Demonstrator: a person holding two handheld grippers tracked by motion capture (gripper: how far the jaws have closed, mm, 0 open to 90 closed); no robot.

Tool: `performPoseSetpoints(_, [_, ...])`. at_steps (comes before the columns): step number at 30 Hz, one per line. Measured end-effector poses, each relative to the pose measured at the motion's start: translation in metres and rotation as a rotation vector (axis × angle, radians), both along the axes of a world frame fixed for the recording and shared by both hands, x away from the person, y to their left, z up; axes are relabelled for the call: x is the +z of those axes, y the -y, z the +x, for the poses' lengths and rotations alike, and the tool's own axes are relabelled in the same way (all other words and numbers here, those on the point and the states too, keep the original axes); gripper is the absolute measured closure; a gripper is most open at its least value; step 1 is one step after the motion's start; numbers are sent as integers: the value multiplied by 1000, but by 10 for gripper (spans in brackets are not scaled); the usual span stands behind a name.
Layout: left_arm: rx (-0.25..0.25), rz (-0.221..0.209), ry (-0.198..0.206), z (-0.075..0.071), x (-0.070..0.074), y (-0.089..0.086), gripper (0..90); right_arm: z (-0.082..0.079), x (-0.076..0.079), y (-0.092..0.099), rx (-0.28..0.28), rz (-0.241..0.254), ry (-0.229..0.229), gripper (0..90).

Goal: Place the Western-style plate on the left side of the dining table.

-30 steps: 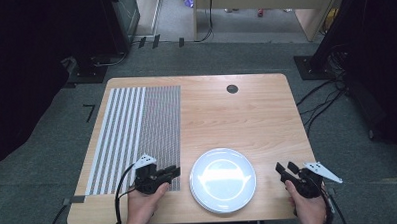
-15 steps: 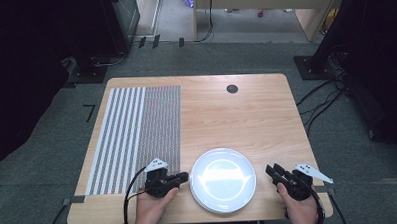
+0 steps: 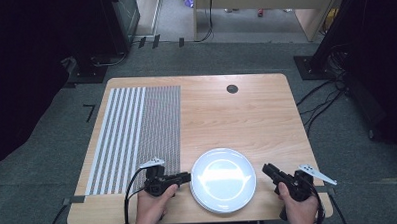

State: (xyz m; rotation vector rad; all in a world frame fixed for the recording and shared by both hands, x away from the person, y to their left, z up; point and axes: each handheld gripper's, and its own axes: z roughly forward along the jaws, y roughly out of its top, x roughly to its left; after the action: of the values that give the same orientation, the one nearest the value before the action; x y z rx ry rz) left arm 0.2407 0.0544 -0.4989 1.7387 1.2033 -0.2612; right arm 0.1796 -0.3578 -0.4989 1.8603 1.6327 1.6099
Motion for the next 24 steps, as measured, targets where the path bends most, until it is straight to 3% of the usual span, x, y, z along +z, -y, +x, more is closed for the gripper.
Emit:
performPoseSetpoints(3, [-8, 7, -5, 0, -1, 2, 762, 0, 0, -2, 7, -1, -13, 735])
performPoseSetpoints(13, [-33, 32, -6, -2, -3, 9, 769, 2, -4, -10, 13, -85, -36, 765])
performPoseSetpoints(24, [-35, 48, -1, -3, -4, 12, 756, 3, -7, -14, 28, -94, -58, 762])
